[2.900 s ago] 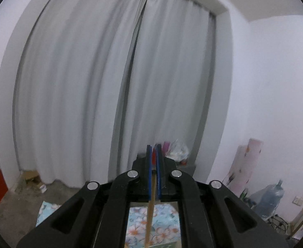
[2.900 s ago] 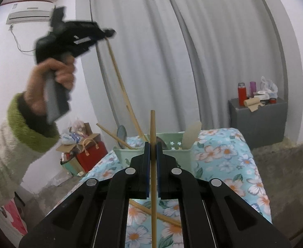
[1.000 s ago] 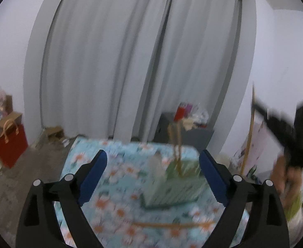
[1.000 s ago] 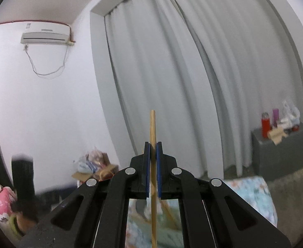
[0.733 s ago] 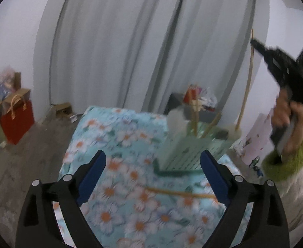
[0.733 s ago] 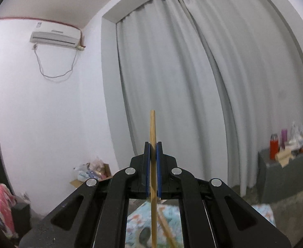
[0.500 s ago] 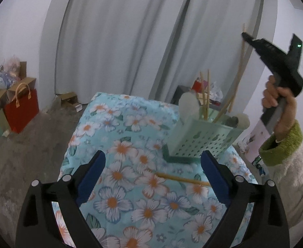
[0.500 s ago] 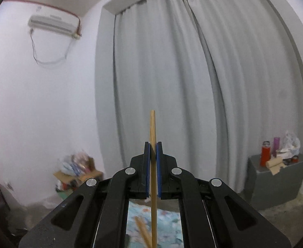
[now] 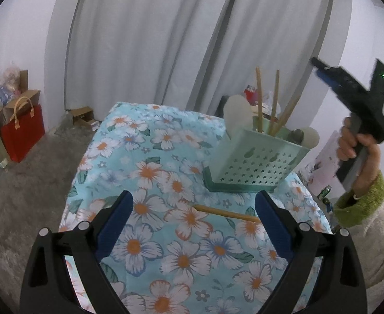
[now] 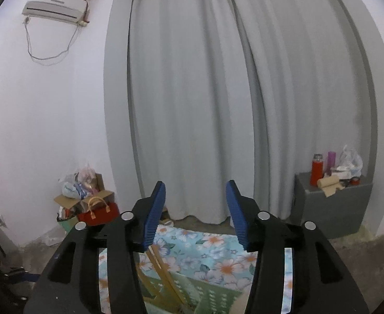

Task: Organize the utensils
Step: 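Move both grippers back down toward the last two chopsticks on the sheet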

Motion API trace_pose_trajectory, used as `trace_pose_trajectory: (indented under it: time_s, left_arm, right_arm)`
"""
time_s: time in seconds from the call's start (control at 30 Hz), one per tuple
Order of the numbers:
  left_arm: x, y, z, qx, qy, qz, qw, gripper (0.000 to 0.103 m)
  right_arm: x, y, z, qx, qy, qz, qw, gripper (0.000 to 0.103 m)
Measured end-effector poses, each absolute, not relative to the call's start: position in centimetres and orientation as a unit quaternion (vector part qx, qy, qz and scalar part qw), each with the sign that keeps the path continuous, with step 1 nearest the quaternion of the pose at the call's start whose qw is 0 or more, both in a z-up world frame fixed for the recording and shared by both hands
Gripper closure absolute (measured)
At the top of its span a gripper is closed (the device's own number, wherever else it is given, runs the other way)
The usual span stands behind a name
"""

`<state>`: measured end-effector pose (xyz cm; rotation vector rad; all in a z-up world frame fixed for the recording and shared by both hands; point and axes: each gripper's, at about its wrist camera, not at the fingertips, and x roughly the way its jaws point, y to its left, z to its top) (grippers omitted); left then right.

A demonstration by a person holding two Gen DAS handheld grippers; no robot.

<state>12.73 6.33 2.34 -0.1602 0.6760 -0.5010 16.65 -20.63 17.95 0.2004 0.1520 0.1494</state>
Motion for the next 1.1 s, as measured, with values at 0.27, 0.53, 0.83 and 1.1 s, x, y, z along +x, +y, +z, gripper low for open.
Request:
trace_pose_trajectory:
  time_s: [0.27, 0.53, 0.83, 1.1]
  left_arm:
    - [13.0, 5.0, 1.1, -0.068, 0.353, -0.243, 0.901, 0.009]
    - [14.7, 3.4, -1.5, -0.095, 0.417, -0.230, 0.874, 0.009]
    - [17.6, 1.1, -4.5, -0.138, 0.484, -0.246, 0.828, 0.019]
    - [20.2, 1.1, -8.1, -0.280, 0.541, -0.251, 0.752, 0.052]
  right_arm:
    - [11.9, -21.3, 17.7, 0.096, 0.081, 0.073, 0.989, 0.049]
    - [10.4, -19.0, 9.7, 0.131, 0.237, 0.075, 0.960, 0.041]
    - [9.5, -15.6, 1.2, 0.139, 0.392, 0.062, 0.907, 0.041]
    - [8.7, -15.6, 0.4, 0.153, 0.393, 0.072, 0.904, 0.041]
